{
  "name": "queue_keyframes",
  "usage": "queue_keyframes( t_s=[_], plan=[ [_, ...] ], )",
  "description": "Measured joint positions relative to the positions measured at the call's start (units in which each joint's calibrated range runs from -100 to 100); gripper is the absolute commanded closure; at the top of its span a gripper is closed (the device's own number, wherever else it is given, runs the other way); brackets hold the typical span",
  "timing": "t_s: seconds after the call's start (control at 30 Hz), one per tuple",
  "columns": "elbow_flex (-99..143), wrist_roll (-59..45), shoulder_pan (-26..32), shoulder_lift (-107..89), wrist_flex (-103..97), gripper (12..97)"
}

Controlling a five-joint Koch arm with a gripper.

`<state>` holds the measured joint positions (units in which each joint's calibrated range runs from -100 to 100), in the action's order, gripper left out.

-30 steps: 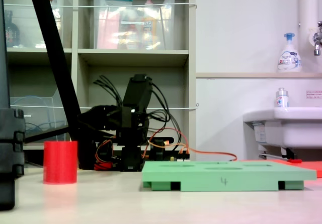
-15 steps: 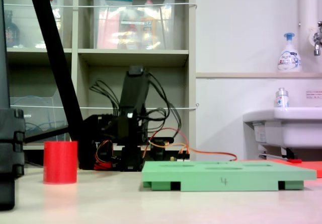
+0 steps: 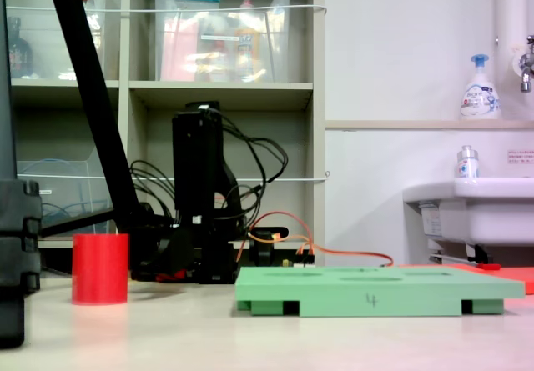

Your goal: Put the cylinder block into the corresponding hole

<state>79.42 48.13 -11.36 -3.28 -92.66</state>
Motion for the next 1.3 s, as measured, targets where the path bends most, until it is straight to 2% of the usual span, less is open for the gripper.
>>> queue_keyframes(
  t_s=[0.6,0.7,0.8,1.03,1.1,1.3],
  plan=[
    [-22.9,0.9,-1.9,17.0,0.0,20.4],
    [-25.6,0.9,-1.9,19.7,0.0,22.8],
    [-26.8,0.9,-2.0,20.5,0.0,26.4],
    [-26.8,0.9,-2.0,20.5,0.0,40.7],
    [-26.8,0.9,-1.9,20.5,0.0,41.6],
    [-26.8,1.0,-1.7,20.8,0.0,54.2]
  ],
)
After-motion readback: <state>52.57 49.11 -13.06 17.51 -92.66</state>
